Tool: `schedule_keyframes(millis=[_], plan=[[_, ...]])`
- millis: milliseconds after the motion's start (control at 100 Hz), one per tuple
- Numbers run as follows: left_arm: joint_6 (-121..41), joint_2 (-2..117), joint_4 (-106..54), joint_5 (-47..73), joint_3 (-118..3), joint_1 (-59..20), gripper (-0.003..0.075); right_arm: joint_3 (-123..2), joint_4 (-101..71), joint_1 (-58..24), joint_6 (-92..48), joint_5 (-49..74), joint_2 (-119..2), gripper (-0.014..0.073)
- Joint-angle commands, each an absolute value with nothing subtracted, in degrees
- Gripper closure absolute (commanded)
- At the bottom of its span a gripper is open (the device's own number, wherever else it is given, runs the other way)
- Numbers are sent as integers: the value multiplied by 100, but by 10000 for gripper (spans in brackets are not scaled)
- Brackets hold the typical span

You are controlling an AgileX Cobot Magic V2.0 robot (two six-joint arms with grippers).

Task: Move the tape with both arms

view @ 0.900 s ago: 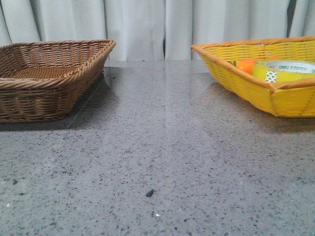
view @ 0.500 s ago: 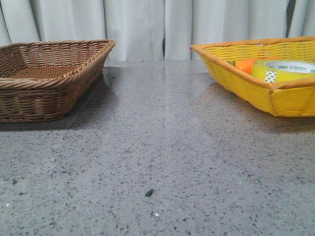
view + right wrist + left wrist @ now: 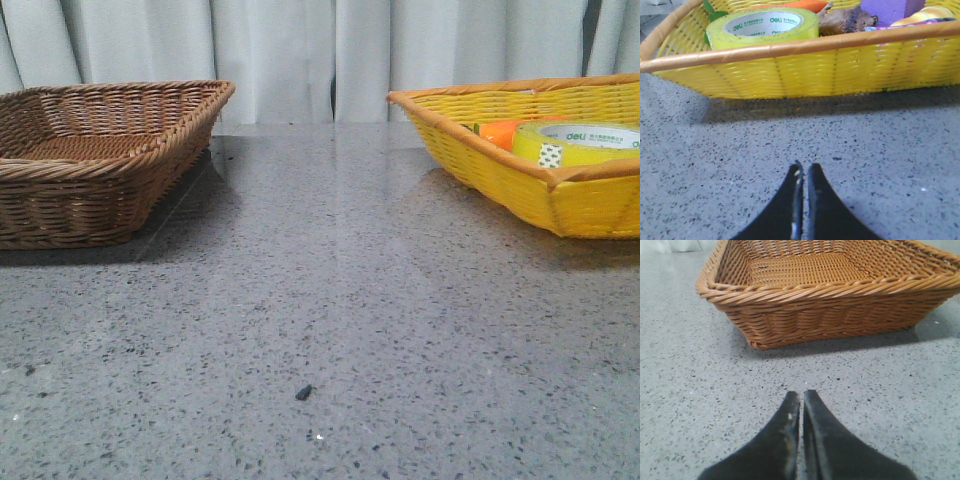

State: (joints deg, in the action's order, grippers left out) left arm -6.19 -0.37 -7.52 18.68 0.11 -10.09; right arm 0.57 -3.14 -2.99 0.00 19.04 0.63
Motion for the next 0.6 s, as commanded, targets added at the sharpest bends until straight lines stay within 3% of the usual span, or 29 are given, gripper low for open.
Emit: schedule_keyframes(millis=[0, 590], plan=[[-566, -198, -779, 1521, 72, -990, 741, 176, -246, -263, -52, 1802, 174, 668], [-566, -198, -779, 1521, 72, -990, 741, 176, -246, -263, -52, 1442, 174, 668]])
